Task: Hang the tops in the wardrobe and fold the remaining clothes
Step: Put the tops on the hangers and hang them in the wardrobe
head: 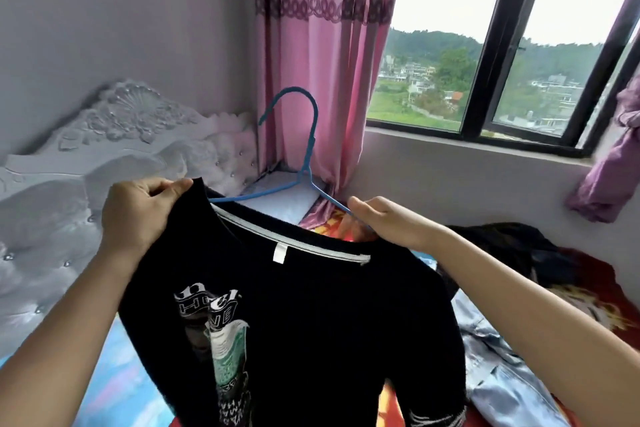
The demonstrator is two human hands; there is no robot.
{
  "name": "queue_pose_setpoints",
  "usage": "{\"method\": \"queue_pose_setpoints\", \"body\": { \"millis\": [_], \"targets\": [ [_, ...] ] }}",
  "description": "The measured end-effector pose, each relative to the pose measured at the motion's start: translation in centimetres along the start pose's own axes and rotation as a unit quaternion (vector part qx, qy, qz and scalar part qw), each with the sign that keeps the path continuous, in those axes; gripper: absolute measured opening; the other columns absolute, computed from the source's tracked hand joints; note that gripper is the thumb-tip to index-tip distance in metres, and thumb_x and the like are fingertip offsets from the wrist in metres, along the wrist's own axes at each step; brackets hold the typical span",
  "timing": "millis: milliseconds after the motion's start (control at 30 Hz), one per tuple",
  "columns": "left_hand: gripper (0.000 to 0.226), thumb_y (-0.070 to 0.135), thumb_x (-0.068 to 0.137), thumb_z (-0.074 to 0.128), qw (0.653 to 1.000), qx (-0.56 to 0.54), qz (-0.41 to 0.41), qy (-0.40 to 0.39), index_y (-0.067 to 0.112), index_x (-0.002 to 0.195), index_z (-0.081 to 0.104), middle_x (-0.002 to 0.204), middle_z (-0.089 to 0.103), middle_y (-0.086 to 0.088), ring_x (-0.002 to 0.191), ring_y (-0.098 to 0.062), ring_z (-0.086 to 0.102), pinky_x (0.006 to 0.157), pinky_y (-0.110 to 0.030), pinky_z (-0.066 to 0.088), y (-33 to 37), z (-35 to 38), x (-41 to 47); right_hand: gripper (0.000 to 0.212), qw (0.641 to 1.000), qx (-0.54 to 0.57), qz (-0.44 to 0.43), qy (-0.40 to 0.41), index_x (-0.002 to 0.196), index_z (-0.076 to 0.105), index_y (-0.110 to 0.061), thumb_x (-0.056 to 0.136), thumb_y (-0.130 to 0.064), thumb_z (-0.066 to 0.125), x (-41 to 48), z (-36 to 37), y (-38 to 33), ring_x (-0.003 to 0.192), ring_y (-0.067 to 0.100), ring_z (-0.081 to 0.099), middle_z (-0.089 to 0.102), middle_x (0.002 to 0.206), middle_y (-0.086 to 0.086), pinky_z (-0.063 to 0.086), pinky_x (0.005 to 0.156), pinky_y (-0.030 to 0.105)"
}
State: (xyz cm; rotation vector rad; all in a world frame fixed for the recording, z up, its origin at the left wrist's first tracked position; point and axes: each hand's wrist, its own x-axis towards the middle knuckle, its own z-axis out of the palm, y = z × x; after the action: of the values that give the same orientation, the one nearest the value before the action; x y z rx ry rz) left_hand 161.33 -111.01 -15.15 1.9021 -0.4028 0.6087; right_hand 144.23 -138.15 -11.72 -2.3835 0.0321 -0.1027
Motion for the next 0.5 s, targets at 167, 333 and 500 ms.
{"method": "queue_pose_setpoints", "body": {
  "millis": [167,333,500],
  "targets": [
    [0.016,0.025,0.085,0.065,0.995,0.043,0.031,-0.085,0.017,0.071,0.068,0.054,0.061,0.019,0.049,0.008,0.049,0.051,-0.007,0.033,0.0,-5.9,-2.1,0.045,0.999,-0.005,-0.050,-0.007,0.049,0.045,-0.018,0.091,-0.022,0.060,2.0,1.6,-1.6,0.040,0.002,0.028,0.036,0.038,-0.012,0.025,0.046,0.016],
    [0.014,0.023,0.081,0.069,0.977,0.103,-0.008,-0.189,0.034,0.074,0.069,0.070,0.067,-0.006,0.060,0.000,0.052,0.057,-0.004,0.035,-0.6,-13.9,-5.8,0.048,0.991,0.056,-0.107,0.062,0.041,0.054,-0.022,0.087,-0.020,0.065,3.6,3.9,-2.6,0.045,0.005,0.031,0.037,0.045,-0.009,0.029,0.050,0.017],
    [0.025,0.023,0.081,0.059,0.992,0.020,-0.112,-0.047,0.036,0.064,0.072,0.055,0.057,0.014,0.063,-0.004,0.047,0.057,-0.012,0.036,-1.1,-18.5,-12.3,0.037,0.982,0.065,-0.161,-0.069,0.051,0.058,-0.013,0.086,-0.017,0.065,4.1,6.7,-5.7,0.037,0.005,0.022,0.027,0.039,-0.010,0.016,0.042,0.017]
  ]
}}
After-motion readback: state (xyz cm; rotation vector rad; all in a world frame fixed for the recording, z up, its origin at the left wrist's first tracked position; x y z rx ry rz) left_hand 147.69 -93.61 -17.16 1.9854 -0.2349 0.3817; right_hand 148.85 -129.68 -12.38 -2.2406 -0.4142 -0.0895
